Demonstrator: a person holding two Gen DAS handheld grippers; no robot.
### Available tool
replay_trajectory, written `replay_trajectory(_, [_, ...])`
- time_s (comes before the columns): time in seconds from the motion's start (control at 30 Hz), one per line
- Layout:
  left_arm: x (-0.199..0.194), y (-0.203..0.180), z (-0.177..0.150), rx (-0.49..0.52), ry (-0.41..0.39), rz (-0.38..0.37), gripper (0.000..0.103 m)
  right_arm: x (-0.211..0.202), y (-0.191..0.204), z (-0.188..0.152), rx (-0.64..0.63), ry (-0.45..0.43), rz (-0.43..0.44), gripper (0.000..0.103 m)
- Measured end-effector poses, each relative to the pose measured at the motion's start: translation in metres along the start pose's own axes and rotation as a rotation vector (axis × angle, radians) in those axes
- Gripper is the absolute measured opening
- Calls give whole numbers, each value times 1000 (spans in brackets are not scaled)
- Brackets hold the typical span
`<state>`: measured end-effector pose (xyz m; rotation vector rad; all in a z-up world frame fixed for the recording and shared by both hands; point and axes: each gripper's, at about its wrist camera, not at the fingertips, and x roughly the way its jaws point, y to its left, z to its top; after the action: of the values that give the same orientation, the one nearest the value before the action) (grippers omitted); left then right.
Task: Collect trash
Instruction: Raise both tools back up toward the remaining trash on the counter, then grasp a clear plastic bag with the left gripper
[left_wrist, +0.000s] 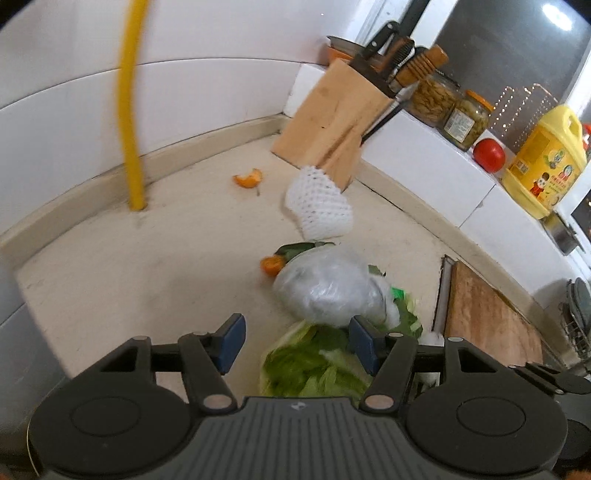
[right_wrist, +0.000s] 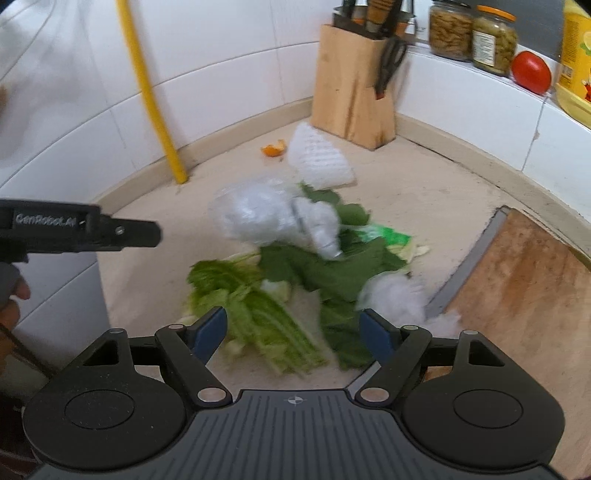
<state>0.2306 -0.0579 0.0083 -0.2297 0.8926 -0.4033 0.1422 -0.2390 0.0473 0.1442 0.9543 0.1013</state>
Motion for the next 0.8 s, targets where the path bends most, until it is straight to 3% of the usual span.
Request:
replay_trajectory(0.37, [50, -16, 18, -20, 37, -30, 60, 15, -42, 16, 43, -11, -2, 84])
replay_trajectory(0.47, [55, -24, 16, 43, 17, 18, 45, 21, -49, 19, 51, -7, 4, 84])
replay_trajectory(0.53, [56, -27, 15, 63, 15, 14, 34, 24, -52, 20, 52, -4, 7, 84])
replay_trajectory(0.67, [50, -28, 15, 88, -2, 16, 21, 29, -56, 25, 43, -3, 14, 82])
replay_trajectory(0.73, [43, -24, 16, 84, -10, 11, 18, 30, -58, 28, 37, -7, 13, 77])
replay_trajectory(0.8, [35, -21, 17, 76, -24, 8, 17, 32, -60, 32, 33, -8, 24, 64])
